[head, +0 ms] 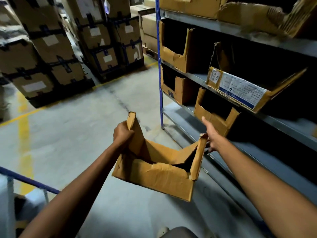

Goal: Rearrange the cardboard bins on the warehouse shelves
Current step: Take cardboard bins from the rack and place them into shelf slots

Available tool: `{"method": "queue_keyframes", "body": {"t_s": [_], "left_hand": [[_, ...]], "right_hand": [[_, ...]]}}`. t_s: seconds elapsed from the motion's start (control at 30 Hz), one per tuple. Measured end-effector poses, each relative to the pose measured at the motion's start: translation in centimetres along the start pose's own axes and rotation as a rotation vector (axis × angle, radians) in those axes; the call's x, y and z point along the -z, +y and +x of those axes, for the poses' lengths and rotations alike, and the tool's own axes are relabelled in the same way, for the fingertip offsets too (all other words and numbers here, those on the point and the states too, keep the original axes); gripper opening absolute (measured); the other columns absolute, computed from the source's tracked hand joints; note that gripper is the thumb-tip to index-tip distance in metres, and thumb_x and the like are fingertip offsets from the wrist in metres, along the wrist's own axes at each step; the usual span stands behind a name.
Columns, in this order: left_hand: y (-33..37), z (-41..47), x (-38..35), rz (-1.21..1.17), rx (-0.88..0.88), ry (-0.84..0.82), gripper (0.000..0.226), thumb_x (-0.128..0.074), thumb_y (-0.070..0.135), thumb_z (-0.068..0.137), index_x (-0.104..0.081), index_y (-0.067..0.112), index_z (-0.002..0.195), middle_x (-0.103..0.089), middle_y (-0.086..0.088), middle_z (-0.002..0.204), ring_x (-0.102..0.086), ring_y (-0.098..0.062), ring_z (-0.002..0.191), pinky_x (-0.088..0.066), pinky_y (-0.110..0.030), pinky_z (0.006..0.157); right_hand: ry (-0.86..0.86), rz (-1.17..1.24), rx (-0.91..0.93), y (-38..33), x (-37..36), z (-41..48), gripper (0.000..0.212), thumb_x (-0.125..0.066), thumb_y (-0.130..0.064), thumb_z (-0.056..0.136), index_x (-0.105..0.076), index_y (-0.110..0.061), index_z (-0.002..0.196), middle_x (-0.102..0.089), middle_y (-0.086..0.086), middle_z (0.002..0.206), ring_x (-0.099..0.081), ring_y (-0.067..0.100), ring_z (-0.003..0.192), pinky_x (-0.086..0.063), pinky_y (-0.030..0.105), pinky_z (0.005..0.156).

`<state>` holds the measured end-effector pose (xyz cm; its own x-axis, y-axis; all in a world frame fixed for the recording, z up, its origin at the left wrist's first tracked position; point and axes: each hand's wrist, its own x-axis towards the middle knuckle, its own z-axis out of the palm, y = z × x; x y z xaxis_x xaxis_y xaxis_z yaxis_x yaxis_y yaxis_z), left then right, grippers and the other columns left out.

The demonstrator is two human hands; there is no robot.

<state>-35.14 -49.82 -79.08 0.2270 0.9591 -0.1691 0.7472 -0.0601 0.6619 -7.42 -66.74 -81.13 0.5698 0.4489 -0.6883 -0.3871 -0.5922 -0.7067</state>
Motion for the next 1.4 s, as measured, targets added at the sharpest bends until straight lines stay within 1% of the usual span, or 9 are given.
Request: {"method": "queue_keyframes", "body": {"t_s": [0.13, 0.27, 0.47, 0.57, 0.73, 0.93, 1.1, 1.23, 1.4], "left_hand": [[0.7, -0.2, 0.1, -0.019, -0.092, 0.012, 0.041, -0.058, 0.000, 0.079, -0.058, 0.006, 0.120, -0.060, -0.012, 0.100, -0.055, -0.028, 0.089, -0.042, -0.034, 0.069], [1.4, -0.8, -0.6, -0.038, -0.163, 0.024, 0.046, -0.057, -0.002, 0.077, -0.061, 0.008, 0.121, -0.065, -0.012, 0.106, -0.060, -0.027, 0.092, -0.048, -0.035, 0.071], [0.6, -0.3, -1.2, 0.010, -0.222, -0.108, 0.047, -0.068, 0.016, 0.082, -0.057, 0.011, 0.128, -0.065, -0.012, 0.115, -0.060, -0.025, 0.097, -0.051, -0.037, 0.075], [1.0, 0.2, -0.6, -0.218, -0.049, -0.425, 0.080, -0.061, 0.072, 0.078, -0.053, 0.016, 0.135, -0.055, -0.011, 0.139, -0.056, -0.032, 0.121, -0.045, -0.047, 0.104], [-0.2, 0.8, -2.6, -0.322, 0.413, -0.644, 0.094, -0.044, 0.077, 0.082, -0.034, 0.012, 0.149, -0.029, -0.018, 0.155, -0.031, -0.042, 0.140, -0.024, -0.057, 0.111], [0.4, -1.9, -6.0, -0.112, 0.462, -0.894, 0.047, -0.063, 0.052, 0.084, -0.059, 0.008, 0.098, -0.055, -0.013, 0.096, -0.061, -0.032, 0.080, -0.052, -0.043, 0.079], [1.6, -5.8, -9.6, 0.199, 0.327, -0.922, 0.048, -0.079, 0.037, 0.071, -0.063, 0.003, 0.102, -0.067, -0.016, 0.101, -0.070, -0.033, 0.084, -0.059, -0.045, 0.073], [3.7, -11.8, -11.4, 0.432, 0.011, -0.820, 0.017, -0.060, 0.001, 0.084, -0.054, 0.003, 0.068, -0.060, -0.013, 0.063, -0.057, -0.013, 0.035, -0.045, -0.024, 0.035], [5.6, -19.4, -12.4, 0.557, -0.245, -0.729, 0.023, -0.049, 0.001, 0.085, -0.049, -0.003, 0.062, -0.055, -0.015, 0.055, -0.051, -0.017, 0.027, -0.038, -0.023, 0.029]], "right_hand": [[-0.082, -0.100, -0.158, 1.6, 0.8, 2.2, 0.062, -0.077, -0.058, 0.060, -0.046, -0.009, 0.085, -0.049, 0.009, 0.076, -0.053, 0.028, 0.068, -0.044, 0.044, 0.091], [-0.108, -0.497, -0.180, 2.2, -0.4, -0.3, 0.008, -0.058, -0.006, 0.087, -0.060, 0.001, 0.083, -0.063, 0.012, 0.053, -0.063, 0.024, 0.043, -0.060, 0.037, 0.060], [0.026, -0.539, -0.022, 1.9, -1.3, -3.2, 0.019, -0.055, 0.007, 0.084, -0.058, 0.003, 0.066, -0.058, 0.014, 0.052, -0.055, 0.020, 0.029, -0.044, 0.022, 0.032], [0.067, -0.552, 0.043, 2.4, -1.2, -4.3, 0.018, -0.057, 0.008, 0.083, -0.055, 0.002, 0.066, -0.055, 0.014, 0.057, -0.050, 0.015, 0.024, -0.037, 0.017, 0.029], [0.135, -0.585, 0.065, 4.2, 0.7, -5.4, 0.010, -0.064, -0.001, 0.081, -0.060, -0.002, 0.071, -0.059, 0.009, 0.060, -0.052, 0.015, 0.038, -0.032, 0.012, 0.030], [0.234, -0.614, 0.040, 7.8, 5.8, -6.8, 0.026, -0.064, -0.007, 0.080, -0.048, -0.012, 0.059, -0.048, 0.004, 0.057, -0.045, 0.016, 0.047, -0.035, 0.021, 0.042], [0.307, -0.584, 0.053, 11.1, 11.0, -10.1, 0.016, -0.063, -0.007, 0.075, -0.057, -0.009, 0.060, -0.054, 0.007, 0.061, -0.052, 0.021, 0.058, -0.041, 0.029, 0.055], [0.374, -0.607, 0.059, 15.0, 14.3, -13.3, 0.010, -0.062, -0.002, 0.073, -0.063, -0.010, 0.067, -0.055, 0.005, 0.064, -0.048, 0.017, 0.054, -0.036, 0.020, 0.049], [0.474, -0.586, 0.054, 20.5, 18.7, -17.5, 0.010, -0.060, -0.003, 0.071, -0.067, -0.010, 0.068, -0.060, 0.005, 0.066, -0.053, 0.017, 0.055, -0.034, 0.018, 0.046]]}}
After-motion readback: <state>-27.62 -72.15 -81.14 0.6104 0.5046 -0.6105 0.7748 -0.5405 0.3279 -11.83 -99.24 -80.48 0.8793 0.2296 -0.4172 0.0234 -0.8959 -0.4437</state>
